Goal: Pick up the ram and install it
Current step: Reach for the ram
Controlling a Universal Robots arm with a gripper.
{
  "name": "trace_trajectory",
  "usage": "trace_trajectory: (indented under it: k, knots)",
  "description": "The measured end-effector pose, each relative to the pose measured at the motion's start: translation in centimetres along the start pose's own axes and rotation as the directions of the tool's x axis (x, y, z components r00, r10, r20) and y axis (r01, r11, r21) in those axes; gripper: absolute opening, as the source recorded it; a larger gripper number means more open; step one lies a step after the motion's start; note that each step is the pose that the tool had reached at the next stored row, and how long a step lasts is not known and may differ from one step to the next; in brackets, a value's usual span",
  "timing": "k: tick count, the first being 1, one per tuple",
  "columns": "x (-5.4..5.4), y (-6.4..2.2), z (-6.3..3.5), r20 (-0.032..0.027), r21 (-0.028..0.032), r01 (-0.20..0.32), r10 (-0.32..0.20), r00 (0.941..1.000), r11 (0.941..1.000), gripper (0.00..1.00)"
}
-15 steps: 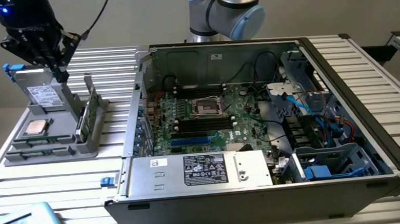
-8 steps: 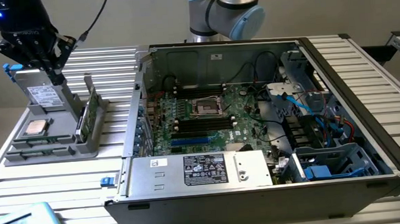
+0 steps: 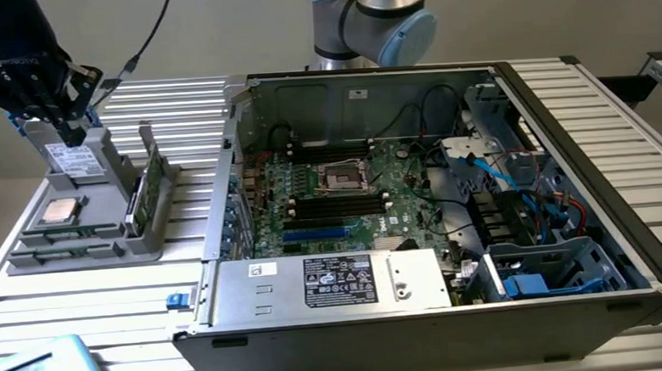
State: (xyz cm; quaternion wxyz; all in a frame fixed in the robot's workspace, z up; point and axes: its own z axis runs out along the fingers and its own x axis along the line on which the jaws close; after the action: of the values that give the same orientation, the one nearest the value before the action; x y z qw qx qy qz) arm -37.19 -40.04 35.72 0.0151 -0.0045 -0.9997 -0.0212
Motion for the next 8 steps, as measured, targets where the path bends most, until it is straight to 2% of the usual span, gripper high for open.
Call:
trace_trajectory:
  k: [3,8]
  knots:
    - [1.1,-0.13,0.27,-0.0027,0.0000,0.000,0.000,1.0000,1.0000,0.10]
    - [2.3,-0.61,0.92,-0.0134,0.0002,0.002,-0.002,0.9999,1.0000,0.10]
